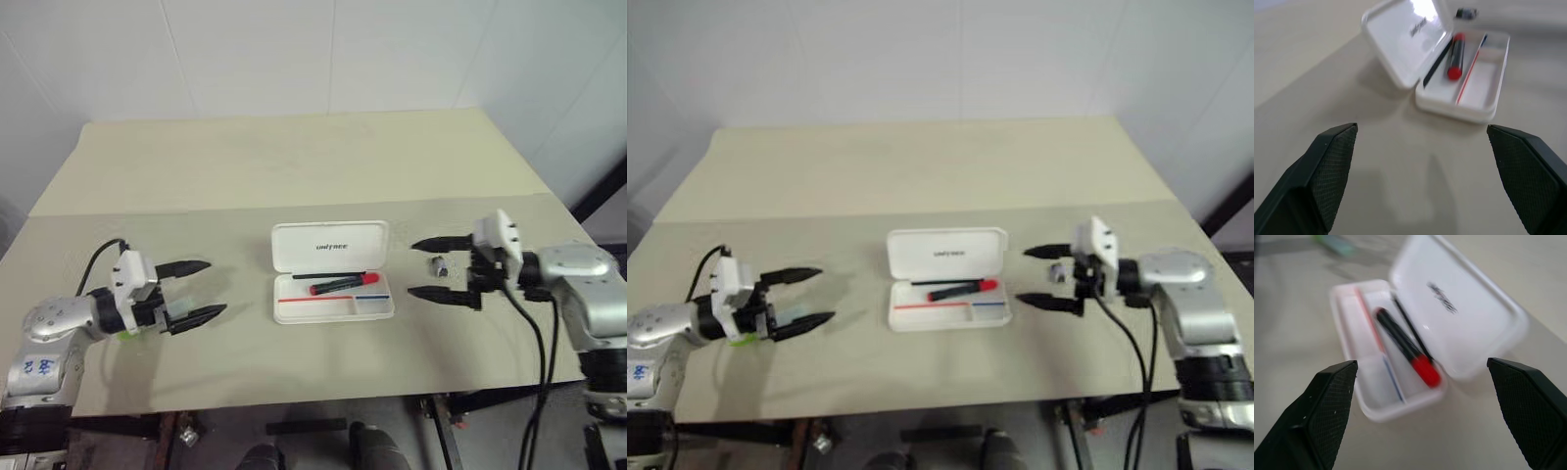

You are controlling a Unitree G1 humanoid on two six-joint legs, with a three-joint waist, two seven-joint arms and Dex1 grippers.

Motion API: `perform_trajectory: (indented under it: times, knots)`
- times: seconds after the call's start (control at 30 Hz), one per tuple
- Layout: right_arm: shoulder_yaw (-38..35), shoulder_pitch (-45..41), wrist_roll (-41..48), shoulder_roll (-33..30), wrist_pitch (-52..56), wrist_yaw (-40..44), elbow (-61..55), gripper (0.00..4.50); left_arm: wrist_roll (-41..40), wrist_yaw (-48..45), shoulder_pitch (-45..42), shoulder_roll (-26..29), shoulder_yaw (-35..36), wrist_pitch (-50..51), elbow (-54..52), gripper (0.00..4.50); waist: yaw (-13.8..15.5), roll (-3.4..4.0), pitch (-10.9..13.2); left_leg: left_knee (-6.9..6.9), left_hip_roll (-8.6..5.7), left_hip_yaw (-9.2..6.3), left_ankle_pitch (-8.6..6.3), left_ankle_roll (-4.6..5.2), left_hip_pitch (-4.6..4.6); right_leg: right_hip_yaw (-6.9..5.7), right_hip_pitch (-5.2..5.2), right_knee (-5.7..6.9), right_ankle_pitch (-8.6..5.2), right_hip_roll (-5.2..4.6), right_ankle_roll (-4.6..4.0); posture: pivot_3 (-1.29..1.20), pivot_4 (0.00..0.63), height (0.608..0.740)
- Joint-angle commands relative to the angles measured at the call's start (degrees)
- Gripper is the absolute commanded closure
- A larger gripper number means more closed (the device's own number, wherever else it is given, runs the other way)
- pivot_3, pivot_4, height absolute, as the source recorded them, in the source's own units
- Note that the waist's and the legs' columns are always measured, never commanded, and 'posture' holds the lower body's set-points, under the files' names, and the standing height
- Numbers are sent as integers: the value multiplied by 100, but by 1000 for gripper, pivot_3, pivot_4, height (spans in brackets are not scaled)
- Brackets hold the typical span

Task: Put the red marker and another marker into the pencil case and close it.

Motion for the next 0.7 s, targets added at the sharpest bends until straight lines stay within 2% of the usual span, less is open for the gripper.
perform_trajectory:
  times: [0.03, 0.2, 0.4, 0.53, 0.7]
  knots:
    - [-381, 196, 126, -202, -117, -207, -252, 14, 129, -210, 61, 333, 368, -480, 640, 0, 20, 0, 0, 2, 0, 0, 0, -1, 1, 0, 0, 3, 0, 0, -1, 0, 150, 740]
    - [-393, 487, 147, -134, -149, -465, -480, 14, 388, -631, -425, 704, 191, -942, 1951, 0, 32, 0, 0, 21, -3, -1, 2, 0, 7, -1, 15, 8, 9, -2, 0, 0, 150, 740]
    - [-307, 551, 228, -97, 4, -762, -810, 14, 997, -1092, -1529, 769, -384, -1571, 3654, 0, 45, -2, -1, 27, -8, -3, 2, 1, 4, -4, 16, 13, 12, -4, 3, 0, 150, 740]
    - [-386, 636, 310, -188, 121, -873, -1002, 14, 1249, -1238, -1998, 665, -672, -1825, 4324, 0, 30, -3, -2, 23, -6, -2, 0, 5, -3, -4, 14, 24, 15, -3, 7, 0, 150, 740]
    - [-540, 850, 417, -298, 306, -1009, -1324, 14, 1426, -1423, -2189, 572, -900, -2100, 4751, 0, 28, -3, -2, 19, -5, 0, -2, 8, -7, -3, 10, 20, 14, -2, 7, 0, 150, 740]
